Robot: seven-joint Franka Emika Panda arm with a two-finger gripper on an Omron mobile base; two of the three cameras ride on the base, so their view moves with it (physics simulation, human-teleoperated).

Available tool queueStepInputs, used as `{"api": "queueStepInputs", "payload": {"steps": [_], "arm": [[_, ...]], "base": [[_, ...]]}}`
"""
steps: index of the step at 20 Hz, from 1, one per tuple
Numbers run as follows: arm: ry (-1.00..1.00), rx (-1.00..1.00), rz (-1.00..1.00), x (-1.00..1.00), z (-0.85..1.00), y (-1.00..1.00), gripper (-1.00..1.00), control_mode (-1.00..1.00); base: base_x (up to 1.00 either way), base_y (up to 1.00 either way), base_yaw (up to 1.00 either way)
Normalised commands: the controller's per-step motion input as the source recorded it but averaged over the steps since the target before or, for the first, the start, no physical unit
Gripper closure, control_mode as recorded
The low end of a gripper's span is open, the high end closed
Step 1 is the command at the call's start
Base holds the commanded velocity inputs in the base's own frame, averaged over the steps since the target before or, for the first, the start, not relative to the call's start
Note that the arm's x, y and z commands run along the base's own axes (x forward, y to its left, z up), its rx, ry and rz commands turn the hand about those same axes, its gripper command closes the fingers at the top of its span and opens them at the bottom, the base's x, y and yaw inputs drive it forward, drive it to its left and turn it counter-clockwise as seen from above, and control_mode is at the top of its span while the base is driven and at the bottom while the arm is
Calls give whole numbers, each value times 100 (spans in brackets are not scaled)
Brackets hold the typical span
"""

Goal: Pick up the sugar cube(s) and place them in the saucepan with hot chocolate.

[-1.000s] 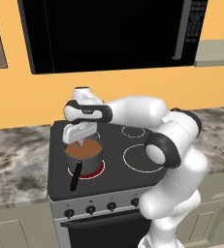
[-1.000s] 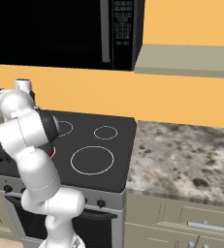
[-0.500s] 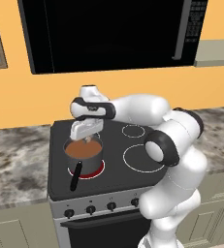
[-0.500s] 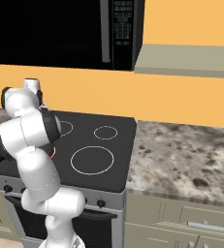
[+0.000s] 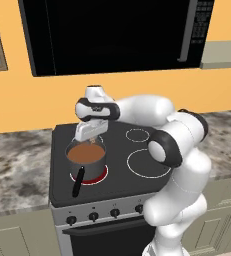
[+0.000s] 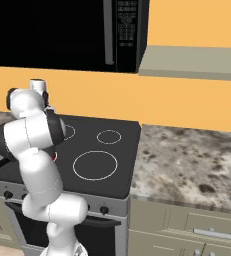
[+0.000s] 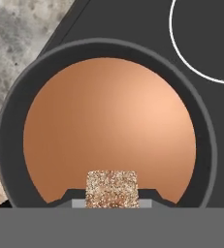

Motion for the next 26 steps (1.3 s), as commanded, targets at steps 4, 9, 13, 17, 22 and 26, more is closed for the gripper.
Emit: {"api": "queueStepInputs", "payload": {"steps": [4,9,13,17,22,26], "arm": [[0,-1,0,38,0,0,100,-100],[-1,-3,0,11,-26,2,100,-100],[-11,-2,0,-11,-39,19,100,-100],[-7,-1,0,-10,-2,13,100,-100],[0,0,0,0,0,0,-100,-100],[0,0,0,0,0,0,-100,-100]], "base": [[0,0,0],[0,0,0],[0,0,0],[0,0,0],[0,0,0],[0,0,0]]}}
